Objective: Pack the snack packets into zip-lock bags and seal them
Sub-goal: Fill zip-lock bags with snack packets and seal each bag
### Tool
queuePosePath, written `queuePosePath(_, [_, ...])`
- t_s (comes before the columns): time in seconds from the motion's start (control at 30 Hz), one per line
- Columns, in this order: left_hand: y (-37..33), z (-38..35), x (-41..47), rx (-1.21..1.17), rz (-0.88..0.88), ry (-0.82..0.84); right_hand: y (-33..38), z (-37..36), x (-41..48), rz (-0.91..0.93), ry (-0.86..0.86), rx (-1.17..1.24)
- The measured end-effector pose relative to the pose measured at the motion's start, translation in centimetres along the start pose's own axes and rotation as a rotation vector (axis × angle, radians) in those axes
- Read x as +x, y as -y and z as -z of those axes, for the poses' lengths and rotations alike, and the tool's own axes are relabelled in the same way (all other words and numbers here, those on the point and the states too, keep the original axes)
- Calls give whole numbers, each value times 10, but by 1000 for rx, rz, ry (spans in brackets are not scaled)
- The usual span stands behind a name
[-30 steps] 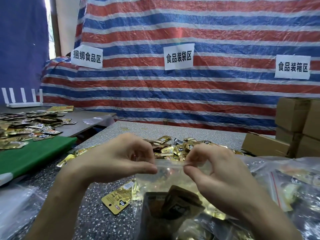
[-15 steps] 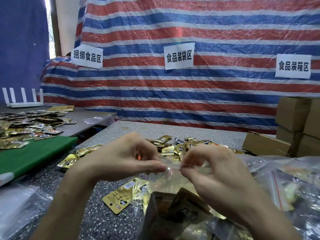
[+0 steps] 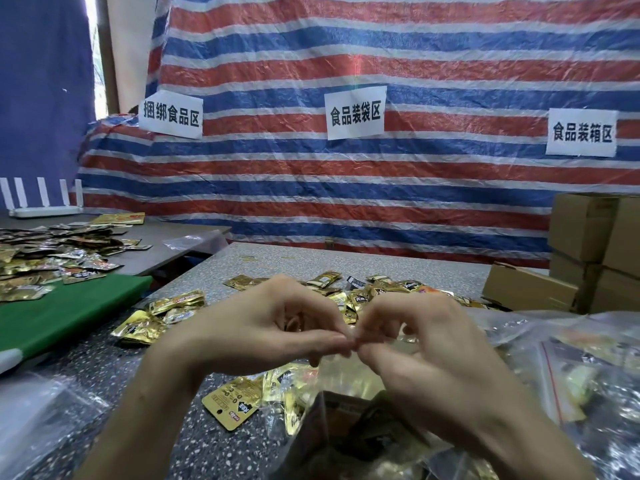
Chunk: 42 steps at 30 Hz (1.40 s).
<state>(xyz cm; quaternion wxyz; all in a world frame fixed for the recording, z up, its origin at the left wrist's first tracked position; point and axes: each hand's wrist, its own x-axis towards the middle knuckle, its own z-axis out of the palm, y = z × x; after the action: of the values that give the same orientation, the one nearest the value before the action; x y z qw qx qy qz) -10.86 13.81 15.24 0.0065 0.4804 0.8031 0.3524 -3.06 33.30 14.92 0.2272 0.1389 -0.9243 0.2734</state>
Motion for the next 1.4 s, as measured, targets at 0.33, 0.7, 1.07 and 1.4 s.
queuePosePath(0.33, [7,4,-1,-40,-30,-3,-3,-3,2,96,60,51])
queuePosePath(0.7, [25,8,0,-283,-69,-48,-18,-3,4,99,98,56])
queuePosePath(1.07, [49,21,-12,-372,21,-192,-40,8,7,10,176,82])
queuePosePath(1.4, [63,35,-26,-331,26,-312,-50,23,5,-80,251,187])
